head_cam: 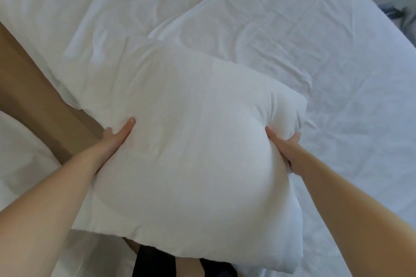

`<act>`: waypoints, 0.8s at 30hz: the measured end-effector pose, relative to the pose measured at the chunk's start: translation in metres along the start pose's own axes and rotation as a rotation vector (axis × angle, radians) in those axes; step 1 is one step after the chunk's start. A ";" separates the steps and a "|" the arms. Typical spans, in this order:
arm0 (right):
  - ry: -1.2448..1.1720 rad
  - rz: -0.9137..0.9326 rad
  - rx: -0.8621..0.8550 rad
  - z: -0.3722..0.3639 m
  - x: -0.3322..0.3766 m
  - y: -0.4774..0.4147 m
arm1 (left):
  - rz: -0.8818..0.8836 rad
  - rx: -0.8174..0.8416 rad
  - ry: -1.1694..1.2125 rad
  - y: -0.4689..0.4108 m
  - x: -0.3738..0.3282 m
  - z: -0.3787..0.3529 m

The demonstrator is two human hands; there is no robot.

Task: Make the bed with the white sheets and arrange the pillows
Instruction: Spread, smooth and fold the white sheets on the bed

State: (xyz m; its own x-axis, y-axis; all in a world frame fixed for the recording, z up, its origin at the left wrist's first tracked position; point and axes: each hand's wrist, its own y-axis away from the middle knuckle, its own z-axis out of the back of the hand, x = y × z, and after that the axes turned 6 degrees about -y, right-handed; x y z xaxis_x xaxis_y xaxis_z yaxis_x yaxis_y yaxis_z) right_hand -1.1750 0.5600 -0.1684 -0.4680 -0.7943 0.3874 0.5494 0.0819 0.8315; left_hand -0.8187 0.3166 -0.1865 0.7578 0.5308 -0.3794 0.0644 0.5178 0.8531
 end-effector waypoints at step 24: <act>-0.050 0.001 0.056 -0.032 -0.071 -0.095 | 0.099 -0.012 -0.331 -0.087 -0.015 -0.036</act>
State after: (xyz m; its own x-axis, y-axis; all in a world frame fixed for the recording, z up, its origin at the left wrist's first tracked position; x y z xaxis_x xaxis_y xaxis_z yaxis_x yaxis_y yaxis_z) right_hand -1.1715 0.5894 -0.2880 -0.5024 -0.7629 0.4069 0.5110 0.1177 0.8515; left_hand -0.8587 0.2873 -0.2681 0.9298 0.3333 -0.1562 -0.0264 0.4835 0.8750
